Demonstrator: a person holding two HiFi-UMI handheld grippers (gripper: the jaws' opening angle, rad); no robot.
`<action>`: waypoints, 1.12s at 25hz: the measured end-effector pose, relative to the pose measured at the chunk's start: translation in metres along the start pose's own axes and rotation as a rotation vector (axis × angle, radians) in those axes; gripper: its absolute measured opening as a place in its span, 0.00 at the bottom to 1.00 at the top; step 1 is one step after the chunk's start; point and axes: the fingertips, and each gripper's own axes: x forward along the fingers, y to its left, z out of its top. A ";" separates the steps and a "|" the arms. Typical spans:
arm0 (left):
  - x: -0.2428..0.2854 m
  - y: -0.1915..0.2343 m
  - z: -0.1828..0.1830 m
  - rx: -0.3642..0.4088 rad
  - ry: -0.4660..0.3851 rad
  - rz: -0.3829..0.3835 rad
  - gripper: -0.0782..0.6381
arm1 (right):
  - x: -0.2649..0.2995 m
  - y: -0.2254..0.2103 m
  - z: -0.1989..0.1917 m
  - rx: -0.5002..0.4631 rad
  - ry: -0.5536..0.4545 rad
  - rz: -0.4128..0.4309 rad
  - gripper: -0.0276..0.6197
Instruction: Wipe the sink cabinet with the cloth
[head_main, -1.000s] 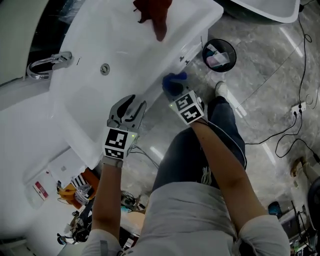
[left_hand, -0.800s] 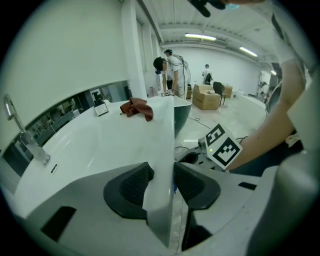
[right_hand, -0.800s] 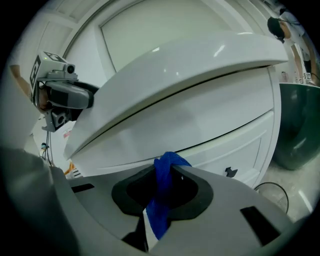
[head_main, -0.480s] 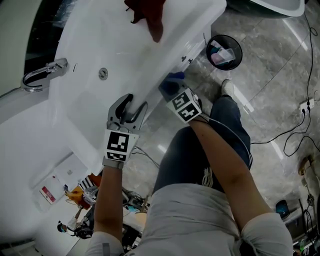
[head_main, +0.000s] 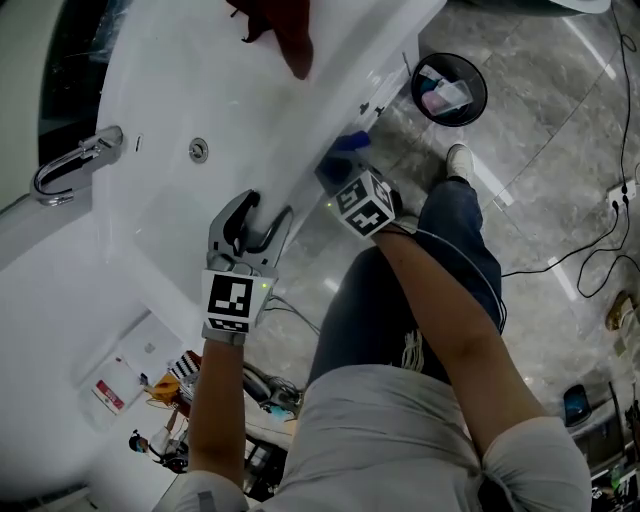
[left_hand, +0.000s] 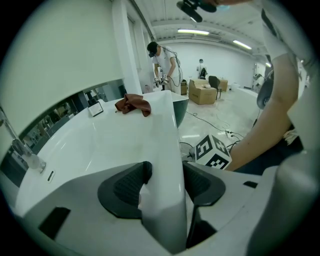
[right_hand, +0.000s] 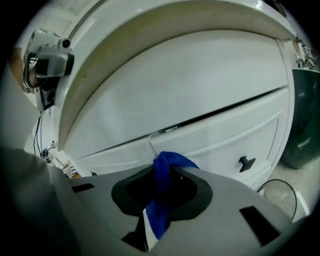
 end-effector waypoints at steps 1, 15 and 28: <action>0.000 0.000 0.000 -0.002 -0.001 -0.005 0.44 | 0.003 -0.002 -0.006 0.006 0.013 -0.005 0.14; 0.001 -0.001 0.000 0.004 0.009 -0.003 0.45 | 0.041 -0.037 -0.066 0.083 0.181 -0.011 0.14; 0.001 0.000 -0.004 -0.009 0.023 0.004 0.46 | 0.054 -0.071 -0.089 0.091 0.255 -0.003 0.14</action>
